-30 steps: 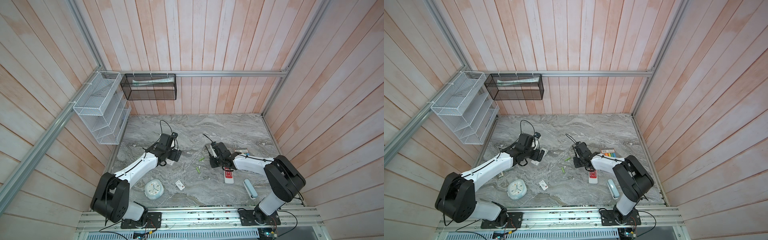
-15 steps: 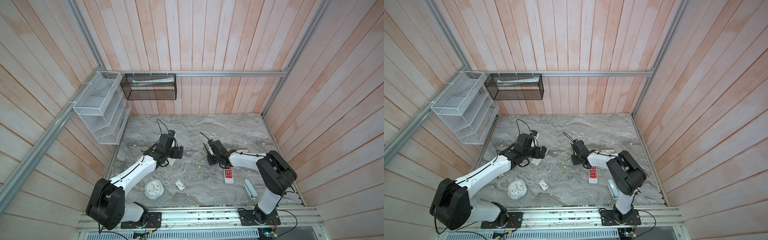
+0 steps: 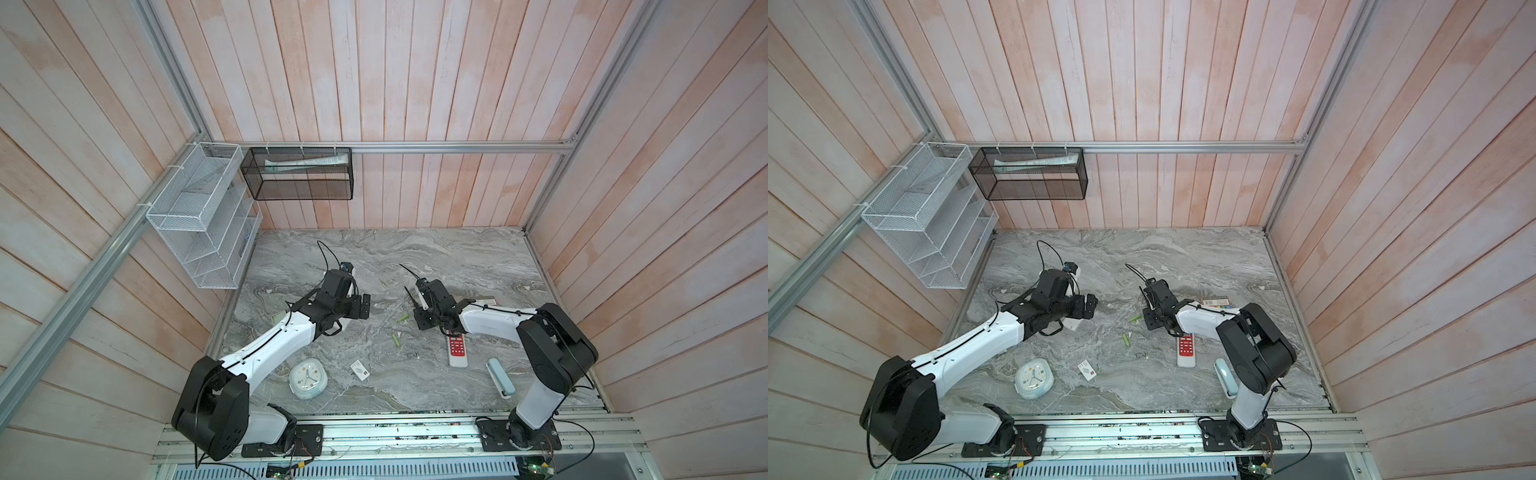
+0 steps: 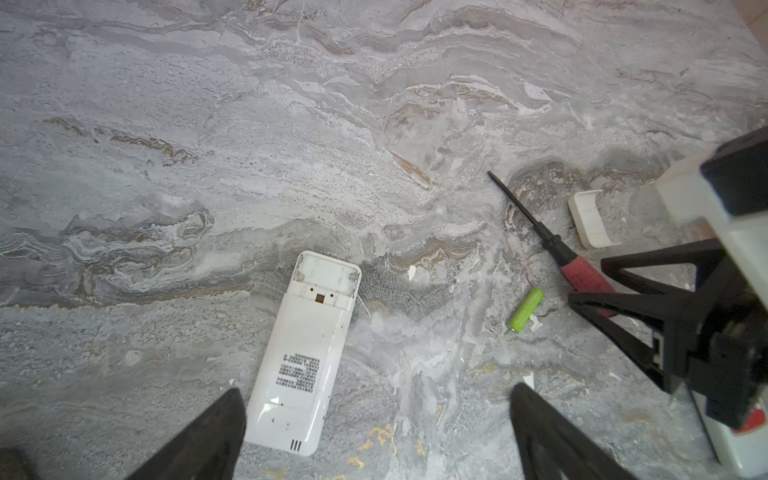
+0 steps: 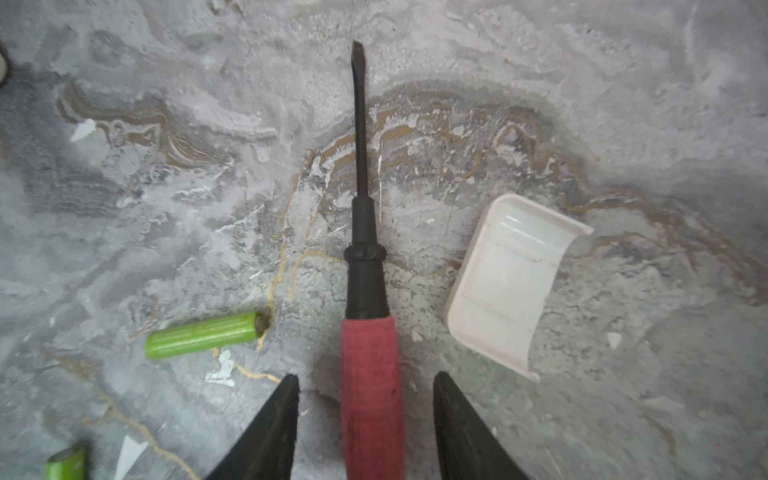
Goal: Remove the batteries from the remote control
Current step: 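Lower the red-handled screwdriver onto the table and open the right gripper, then move the right gripper over the red-faced remote and grasp it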
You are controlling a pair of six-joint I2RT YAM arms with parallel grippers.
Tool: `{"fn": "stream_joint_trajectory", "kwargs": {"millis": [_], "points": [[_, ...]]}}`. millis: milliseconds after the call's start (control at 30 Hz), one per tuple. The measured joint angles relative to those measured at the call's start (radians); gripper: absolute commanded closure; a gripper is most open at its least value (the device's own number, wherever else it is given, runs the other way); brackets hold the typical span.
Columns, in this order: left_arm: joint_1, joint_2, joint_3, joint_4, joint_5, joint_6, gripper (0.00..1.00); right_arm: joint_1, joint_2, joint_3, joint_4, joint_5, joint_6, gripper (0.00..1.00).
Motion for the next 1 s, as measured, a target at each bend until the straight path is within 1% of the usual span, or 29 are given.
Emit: {"fn": "stream_joint_trajectory", "kwargs": {"millis": [33,100,167,300,400,567,633,767,833,933,1000], "points": [[0.0,0.0,0.0,0.0,0.0,-0.002,0.0,0.0,-0.024,0.0,-0.004,0.001,0.0,0.44],[0.0,-0.003,0.0,0.0,0.001,-0.006,0.0,0.0,-0.074,-0.001,-0.009,0.003,0.005,0.4],[0.0,-0.01,0.0,0.0,0.004,-0.006,0.0,0.0,-0.136,-0.011,-0.008,0.007,0.021,0.36],[-0.001,-0.021,0.0,0.003,0.011,-0.01,0.0,0.0,-0.254,-0.055,-0.018,0.029,0.07,0.32],[-0.003,-0.022,0.0,0.004,0.016,-0.014,0.0,0.0,-0.331,-0.098,-0.05,0.076,0.138,0.32],[-0.006,-0.023,0.0,0.007,0.023,-0.022,0.0,0.0,-0.436,-0.161,-0.171,0.178,0.301,0.32],[-0.007,-0.023,0.0,0.006,0.023,-0.027,0.0,0.0,-0.472,-0.186,-0.216,0.192,0.351,0.28],[-0.009,-0.024,0.0,0.005,0.026,-0.036,0.0,-0.001,-0.54,-0.237,-0.304,0.198,0.431,0.23],[-0.009,-0.024,0.0,0.002,0.026,-0.04,0.0,-0.001,-0.571,-0.269,-0.326,0.19,0.463,0.17],[-0.011,-0.024,0.0,-0.001,0.027,-0.048,0.0,-0.001,-0.602,-0.325,-0.338,0.162,0.49,0.13],[-0.013,-0.023,0.0,-0.001,0.03,-0.051,0.0,-0.001,-0.603,-0.357,-0.339,0.139,0.494,0.12]]}}
